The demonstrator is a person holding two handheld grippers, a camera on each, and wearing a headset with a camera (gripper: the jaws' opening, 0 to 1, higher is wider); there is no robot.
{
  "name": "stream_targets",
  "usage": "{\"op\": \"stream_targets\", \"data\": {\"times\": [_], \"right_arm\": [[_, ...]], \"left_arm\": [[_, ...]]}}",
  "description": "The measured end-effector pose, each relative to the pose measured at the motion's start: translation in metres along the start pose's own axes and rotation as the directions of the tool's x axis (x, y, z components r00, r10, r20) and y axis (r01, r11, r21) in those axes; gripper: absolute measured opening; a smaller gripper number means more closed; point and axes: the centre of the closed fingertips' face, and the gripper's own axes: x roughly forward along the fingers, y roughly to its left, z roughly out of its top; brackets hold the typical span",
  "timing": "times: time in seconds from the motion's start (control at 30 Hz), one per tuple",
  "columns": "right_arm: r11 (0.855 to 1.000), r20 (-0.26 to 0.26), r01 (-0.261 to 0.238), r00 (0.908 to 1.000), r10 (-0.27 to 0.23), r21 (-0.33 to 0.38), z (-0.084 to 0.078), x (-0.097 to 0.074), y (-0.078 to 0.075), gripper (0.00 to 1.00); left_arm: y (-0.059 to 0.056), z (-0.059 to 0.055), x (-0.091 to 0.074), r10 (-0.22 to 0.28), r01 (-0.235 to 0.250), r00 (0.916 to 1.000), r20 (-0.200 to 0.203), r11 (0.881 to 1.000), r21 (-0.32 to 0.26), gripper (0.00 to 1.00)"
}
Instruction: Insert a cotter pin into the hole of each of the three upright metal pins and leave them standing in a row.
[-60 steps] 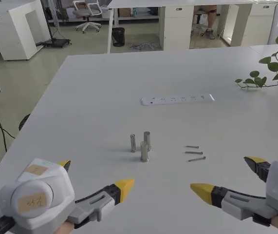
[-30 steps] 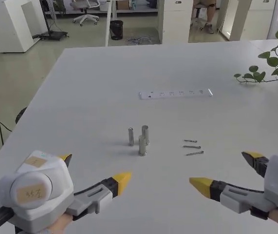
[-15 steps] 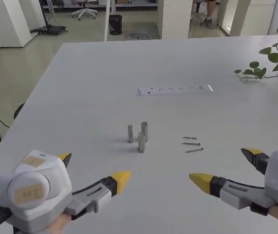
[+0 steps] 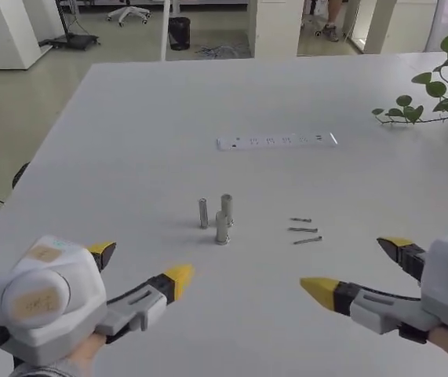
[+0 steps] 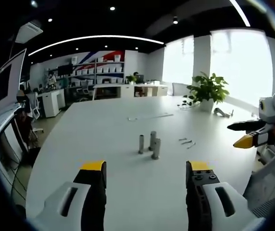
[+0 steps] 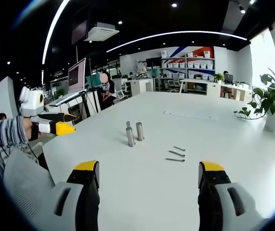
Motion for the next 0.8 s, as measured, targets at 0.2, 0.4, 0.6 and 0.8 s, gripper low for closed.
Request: {"op": "stream_targets", "data": {"times": [0.2, 0.4, 0.6, 0.8], "right_arm": [[0.999, 0.001, -0.025, 0.9997, 0.025, 0.036, 0.000, 0.006, -0.002, 0.79], [0.999, -0.025, -0.046, 0.9986, 0.047, 0.028, -0.004, 0.012, -0.005, 0.77], [0.998, -0.035, -0.053, 0.9979, 0.054, 0.032, -0.003, 0.019, -0.010, 0.76], [0.998, -0.049, -0.064, 0.9967, 0.065, 0.024, -0.004, 0.026, -0.011, 0.75]], "left_arm": [[0.006, 0.004, 0.027, -0.022, 0.022, 0.9997, -0.010, 0.999, 0.034, 0.59], [0.010, 0.006, 0.055, -0.049, 0.050, 0.9987, -0.016, 0.997, 0.054, 0.53], [0.010, 0.003, 0.083, -0.084, 0.086, 0.9955, -0.044, 0.995, 0.049, 0.48], [0.011, 0.001, 0.106, -0.103, 0.105, 0.9933, -0.051, 0.994, 0.025, 0.43]]}}
